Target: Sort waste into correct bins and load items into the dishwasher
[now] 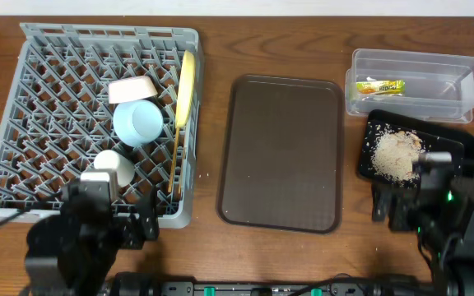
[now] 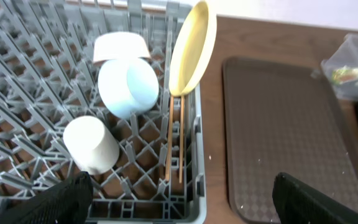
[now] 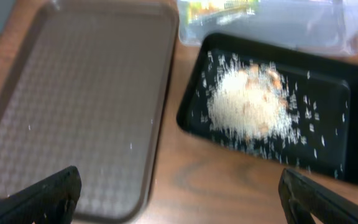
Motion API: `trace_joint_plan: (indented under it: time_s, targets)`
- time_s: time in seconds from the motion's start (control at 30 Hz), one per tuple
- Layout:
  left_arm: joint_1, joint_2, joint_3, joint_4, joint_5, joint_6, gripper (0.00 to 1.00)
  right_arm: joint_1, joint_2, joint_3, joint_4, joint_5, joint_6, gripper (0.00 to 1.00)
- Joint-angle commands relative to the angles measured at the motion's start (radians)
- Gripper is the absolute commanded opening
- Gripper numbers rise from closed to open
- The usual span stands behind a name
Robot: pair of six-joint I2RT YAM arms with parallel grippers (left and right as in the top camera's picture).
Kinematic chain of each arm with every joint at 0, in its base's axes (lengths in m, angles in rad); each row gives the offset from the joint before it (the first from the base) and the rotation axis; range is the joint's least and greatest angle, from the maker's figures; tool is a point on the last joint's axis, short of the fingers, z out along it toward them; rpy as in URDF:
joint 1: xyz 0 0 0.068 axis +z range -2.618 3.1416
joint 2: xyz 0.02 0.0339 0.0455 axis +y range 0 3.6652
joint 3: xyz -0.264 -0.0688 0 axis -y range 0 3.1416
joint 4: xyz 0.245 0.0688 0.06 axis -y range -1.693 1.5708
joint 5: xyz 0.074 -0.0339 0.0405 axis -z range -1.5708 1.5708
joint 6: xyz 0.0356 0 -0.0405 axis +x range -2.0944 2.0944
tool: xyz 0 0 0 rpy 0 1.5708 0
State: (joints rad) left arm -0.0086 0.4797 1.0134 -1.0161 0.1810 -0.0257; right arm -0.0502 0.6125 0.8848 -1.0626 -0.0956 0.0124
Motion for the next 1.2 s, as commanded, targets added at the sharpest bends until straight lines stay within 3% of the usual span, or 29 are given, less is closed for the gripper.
trace_joint_plan:
  time_s: [0.0, 0.5, 0.67, 0.8, 1.17]
  targets:
    - [0.002, -0.051, -0.007, 0.0, 0.01, 0.006, 0.93, 0.005, -0.055, -0.01, -0.083, 0.024, -0.01, 0.99]
    - [0.002, -0.057, -0.007, 0.0, 0.01, 0.006, 0.93, 0.035, -0.142, -0.018, -0.093, 0.035, -0.01, 0.99]
    - [0.002, -0.057, -0.007, 0.0, 0.01, 0.006, 0.94, 0.119, -0.378, -0.163, 0.178, 0.026, -0.011, 0.99]
    - [0.002, -0.057, -0.007, 0.0, 0.01, 0.006, 0.94, 0.13, -0.594, -0.381, 0.404, 0.0, -0.011, 0.99]
    - [0.002, -0.057, -0.007, 0.0, 0.01, 0.006, 0.94, 0.129, -0.607, -0.799, 1.011, -0.09, -0.108, 0.99]
